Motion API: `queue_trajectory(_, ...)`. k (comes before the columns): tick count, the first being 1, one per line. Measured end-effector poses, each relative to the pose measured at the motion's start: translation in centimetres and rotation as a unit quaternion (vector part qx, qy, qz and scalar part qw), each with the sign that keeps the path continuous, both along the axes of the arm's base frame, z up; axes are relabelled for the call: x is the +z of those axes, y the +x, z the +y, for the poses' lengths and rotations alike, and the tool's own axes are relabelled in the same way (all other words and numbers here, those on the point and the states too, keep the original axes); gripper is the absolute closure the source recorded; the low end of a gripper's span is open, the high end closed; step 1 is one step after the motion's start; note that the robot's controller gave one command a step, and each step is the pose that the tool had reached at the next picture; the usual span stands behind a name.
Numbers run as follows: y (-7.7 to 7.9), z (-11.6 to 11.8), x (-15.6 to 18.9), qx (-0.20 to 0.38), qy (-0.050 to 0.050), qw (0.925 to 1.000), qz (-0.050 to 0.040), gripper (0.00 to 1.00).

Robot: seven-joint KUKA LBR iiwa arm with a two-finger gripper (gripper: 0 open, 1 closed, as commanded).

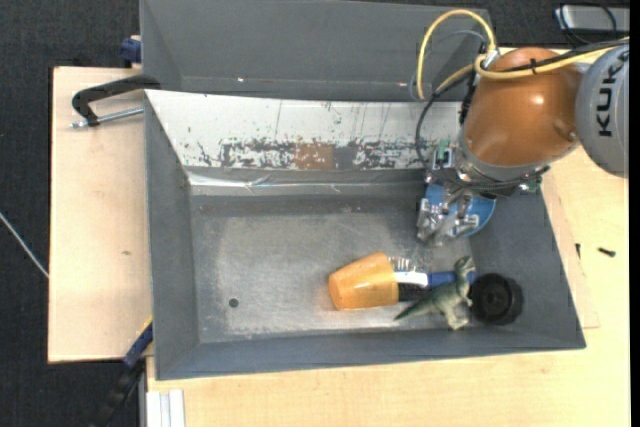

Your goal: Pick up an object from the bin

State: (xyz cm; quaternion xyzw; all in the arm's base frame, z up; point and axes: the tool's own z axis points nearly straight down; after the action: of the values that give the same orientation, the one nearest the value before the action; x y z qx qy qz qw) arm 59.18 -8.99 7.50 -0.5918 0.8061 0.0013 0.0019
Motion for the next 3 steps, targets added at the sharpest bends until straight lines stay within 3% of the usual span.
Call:
queue_trajectory(1, -1.3, -0.1, 5.4, 0.001, -0.001, 1.0, -0.0041, 1.0)
queue_trajectory(2, -1.4, 0.0, 5.1, 0.001, 0.0, 1.0, -0.0005, 0.0)
queue_trajectory(3, -4.4, 3.6, 3.7, 0.087, -0.003, 0.9959, -0.0233, 0.0)
